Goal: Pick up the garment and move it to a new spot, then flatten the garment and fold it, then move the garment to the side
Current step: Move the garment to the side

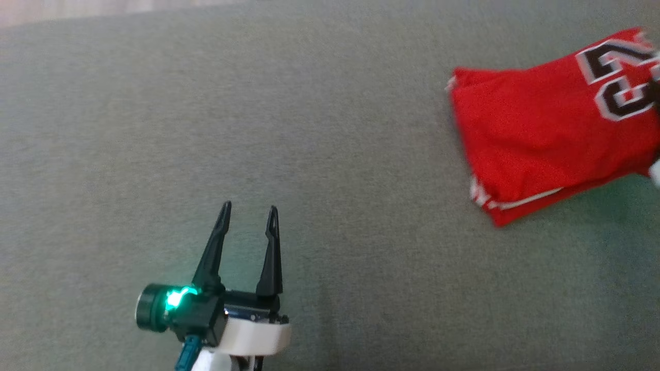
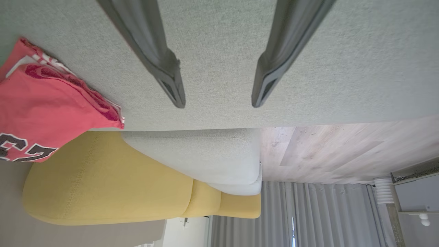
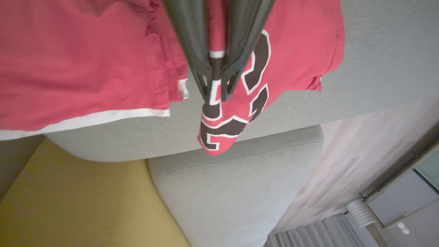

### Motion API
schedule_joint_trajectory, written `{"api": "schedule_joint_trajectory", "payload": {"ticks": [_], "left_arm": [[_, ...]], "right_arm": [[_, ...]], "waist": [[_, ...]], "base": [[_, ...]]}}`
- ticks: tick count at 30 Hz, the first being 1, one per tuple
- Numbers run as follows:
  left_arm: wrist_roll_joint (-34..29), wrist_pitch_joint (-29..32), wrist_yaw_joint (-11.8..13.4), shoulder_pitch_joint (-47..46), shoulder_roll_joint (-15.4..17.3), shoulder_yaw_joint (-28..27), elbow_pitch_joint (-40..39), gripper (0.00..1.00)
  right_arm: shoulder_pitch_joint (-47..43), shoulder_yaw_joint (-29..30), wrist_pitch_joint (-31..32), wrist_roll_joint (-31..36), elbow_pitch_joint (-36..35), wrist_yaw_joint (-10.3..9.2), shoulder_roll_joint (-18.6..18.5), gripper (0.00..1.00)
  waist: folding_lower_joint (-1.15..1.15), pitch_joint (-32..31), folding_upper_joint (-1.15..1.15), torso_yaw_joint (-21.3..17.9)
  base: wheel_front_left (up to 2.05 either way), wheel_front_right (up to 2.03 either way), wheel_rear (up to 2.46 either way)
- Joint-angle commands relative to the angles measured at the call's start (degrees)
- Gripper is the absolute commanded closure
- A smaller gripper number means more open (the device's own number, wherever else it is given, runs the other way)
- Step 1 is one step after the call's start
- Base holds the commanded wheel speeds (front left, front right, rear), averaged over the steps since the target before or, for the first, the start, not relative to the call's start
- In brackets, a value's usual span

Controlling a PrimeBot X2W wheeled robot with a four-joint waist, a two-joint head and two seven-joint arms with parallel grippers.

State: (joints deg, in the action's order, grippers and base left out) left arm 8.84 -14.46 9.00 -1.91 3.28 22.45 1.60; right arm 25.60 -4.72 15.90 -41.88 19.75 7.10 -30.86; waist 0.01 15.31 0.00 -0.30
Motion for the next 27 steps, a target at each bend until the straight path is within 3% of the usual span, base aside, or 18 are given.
{"api": "schedule_joint_trajectory", "payload": {"ticks": [1,10,17,18,22,27], "left_arm": [[-0.62,-0.54,-0.19,-1.73,-0.40,-1.83,-1.79,0.00],[-1.94,-0.54,-1.11,-3.75,-0.40,-2.38,-1.75,0.00],[-2.57,-0.54,-1.63,-4.96,-0.40,-2.26,-1.83,0.00],[-2.59,-0.54,-1.70,-5.10,-0.40,-2.21,-1.77,0.00],[-2.51,-0.54,-1.89,-5.52,-0.40,-1.88,-1.41,0.00],[-1.91,-0.54,-1.39,-4.92,-0.40,-1.91,-1.18,0.00]], "right_arm": [[1.21,0.51,0.55,0.57,-2.59,0.39,-2.89,1.00],[0.70,9.50,2.75,5.90,-5.95,0.39,-12.07,1.00],[0.64,14.40,3.27,9.60,-5.05,0.39,-14.85,1.00],[0.88,15.30,3.36,10.48,-4.46,0.39,-14.51,0.04],[0.42,15.56,2.03,16.57,-4.49,0.39,-14.35,0.00],[-1.27,15.97,0.83,20.72,-6.67,0.39,-8.29,0.00]], "waist": [[-0.01,2.59,0.00,-2.32],[-0.01,5.95,0.00,-3.93],[-0.01,7.78,0.00,-3.90],[-0.01,7.88,0.00,-3.82],[-0.01,7.55,0.00,-3.20],[-0.01,4.81,0.00,-2.23]], "base": [[0.00,0.00,0.00],[0.00,0.00,0.00],[0.00,0.00,0.00],[0.00,0.00,0.00],[0.00,0.00,0.00],[0.00,0.00,0.00]]}}
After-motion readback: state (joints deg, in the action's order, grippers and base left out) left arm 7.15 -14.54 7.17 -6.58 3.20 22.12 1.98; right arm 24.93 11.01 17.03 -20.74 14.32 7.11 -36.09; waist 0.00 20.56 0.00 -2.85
